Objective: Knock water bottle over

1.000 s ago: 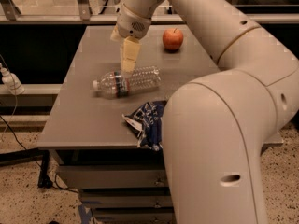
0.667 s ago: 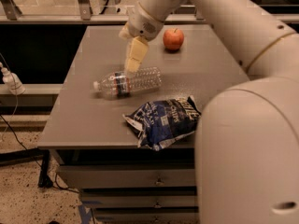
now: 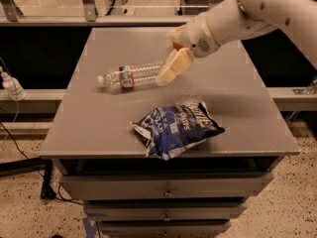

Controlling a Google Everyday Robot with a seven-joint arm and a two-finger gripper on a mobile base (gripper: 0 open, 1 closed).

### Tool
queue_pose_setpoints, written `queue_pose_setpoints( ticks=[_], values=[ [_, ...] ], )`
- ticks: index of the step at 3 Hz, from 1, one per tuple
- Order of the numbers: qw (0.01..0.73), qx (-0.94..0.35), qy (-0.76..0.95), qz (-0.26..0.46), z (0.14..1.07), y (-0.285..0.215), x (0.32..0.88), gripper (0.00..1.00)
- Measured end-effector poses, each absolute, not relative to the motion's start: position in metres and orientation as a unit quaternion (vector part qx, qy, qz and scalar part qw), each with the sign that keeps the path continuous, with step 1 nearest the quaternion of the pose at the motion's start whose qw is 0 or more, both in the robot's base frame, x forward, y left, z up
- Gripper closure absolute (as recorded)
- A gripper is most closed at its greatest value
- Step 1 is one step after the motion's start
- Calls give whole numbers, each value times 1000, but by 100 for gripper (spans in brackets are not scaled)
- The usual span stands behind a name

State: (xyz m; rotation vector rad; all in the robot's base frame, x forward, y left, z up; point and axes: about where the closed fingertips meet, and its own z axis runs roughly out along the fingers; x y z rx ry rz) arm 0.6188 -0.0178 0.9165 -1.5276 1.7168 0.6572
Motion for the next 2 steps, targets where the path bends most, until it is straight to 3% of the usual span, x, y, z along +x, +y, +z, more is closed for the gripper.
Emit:
queue_pose_setpoints(
  ticks=[2],
  values=[
    [526,-463,673,237,945,-109,643,0]
  ],
)
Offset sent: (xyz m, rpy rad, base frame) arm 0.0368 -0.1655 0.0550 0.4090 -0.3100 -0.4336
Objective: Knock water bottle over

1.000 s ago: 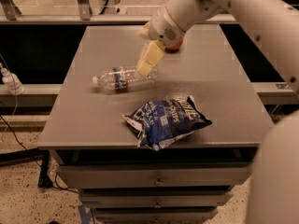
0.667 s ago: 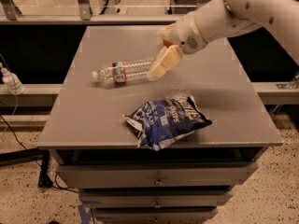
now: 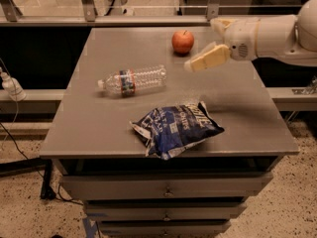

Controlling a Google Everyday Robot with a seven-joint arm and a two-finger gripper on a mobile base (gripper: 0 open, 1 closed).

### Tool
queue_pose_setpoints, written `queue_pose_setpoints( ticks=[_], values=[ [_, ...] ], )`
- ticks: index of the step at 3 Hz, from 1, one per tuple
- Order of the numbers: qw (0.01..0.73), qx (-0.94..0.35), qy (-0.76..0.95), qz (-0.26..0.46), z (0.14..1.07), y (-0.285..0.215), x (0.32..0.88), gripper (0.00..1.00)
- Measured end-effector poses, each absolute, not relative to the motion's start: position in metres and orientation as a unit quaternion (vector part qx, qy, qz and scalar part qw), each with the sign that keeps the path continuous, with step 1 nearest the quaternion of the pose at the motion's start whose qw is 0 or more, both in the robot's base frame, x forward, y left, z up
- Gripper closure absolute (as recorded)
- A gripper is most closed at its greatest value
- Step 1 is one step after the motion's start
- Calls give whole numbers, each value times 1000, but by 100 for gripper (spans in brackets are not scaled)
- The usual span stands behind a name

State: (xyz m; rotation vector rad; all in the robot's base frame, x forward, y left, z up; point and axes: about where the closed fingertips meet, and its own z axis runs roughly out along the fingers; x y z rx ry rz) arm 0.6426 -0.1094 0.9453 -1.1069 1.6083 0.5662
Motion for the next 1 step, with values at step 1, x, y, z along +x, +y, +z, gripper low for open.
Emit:
queue_pose_setpoints(
  ticks=[1],
  values=[
    [584,-442,652,196,968,-153,657,0]
  ],
)
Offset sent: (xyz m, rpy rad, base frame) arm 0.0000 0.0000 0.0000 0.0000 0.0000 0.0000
